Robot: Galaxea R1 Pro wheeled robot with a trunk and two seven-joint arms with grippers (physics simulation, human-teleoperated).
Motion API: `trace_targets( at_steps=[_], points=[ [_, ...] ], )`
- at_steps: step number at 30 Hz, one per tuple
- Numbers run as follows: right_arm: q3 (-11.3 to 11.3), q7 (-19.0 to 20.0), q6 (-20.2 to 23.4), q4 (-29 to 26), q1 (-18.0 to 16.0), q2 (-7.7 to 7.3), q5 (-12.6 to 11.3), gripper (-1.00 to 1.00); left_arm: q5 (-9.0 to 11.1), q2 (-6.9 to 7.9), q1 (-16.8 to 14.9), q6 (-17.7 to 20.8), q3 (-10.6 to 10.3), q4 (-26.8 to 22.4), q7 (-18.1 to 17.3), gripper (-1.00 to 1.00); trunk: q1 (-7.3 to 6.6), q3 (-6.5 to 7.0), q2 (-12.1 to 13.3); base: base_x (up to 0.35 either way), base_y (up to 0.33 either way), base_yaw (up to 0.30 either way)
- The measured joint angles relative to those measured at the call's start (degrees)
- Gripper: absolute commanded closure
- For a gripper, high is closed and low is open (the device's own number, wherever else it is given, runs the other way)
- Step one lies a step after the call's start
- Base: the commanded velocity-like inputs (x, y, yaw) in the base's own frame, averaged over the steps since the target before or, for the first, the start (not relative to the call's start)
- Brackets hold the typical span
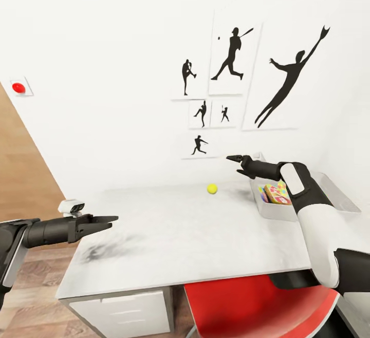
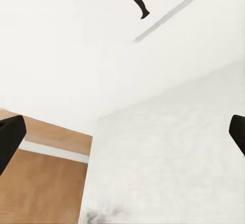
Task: Put all the toys in the child's room - the three board games (two on the bed and one on the table), the two jigsaw puzzles on the table, and the tennis ball on the table - inside the toy box on the table in the child's room.
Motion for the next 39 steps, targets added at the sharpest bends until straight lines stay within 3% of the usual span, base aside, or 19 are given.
trace_targets(
  at_steps=[13,30,35,39],
  points=[
    [0.1,0.1,-2.3,0.0,0.0,0.00,0.1,-1.00,-0.1,0.00,0.0,-0.1,0.0,0.0,0.0,-1.00,-0.01,1.12,0.0,0.168,0.025,-0.004],
    [0.5,-1.0,-2.5,0.2,0.0,0.18,0.7,-1.00,-0.1,0.00,0.0,-0.1,0.0,0.0,0.0,-1.00,0.01,1.21,0.0,0.036,0.011,0.000],
    [2.0,-10.0,-2.5,0.3,0.0,0.82,2.4,-1.00,-0.1,0.00,0.0,-0.1,0.0,0.0,0.0,-1.00,0.01,1.21,0.0,0.000,0.000,0.000],
    [2.4,-21.4,-2.3,0.5,-0.1,3.82,3.0,-1.00,-0.1,0.00,0.0,-0.1,0.0,0.0,0.0,-1.00,0.01,1.21,0.0,0.000,0.000,0.000]
  ],
)
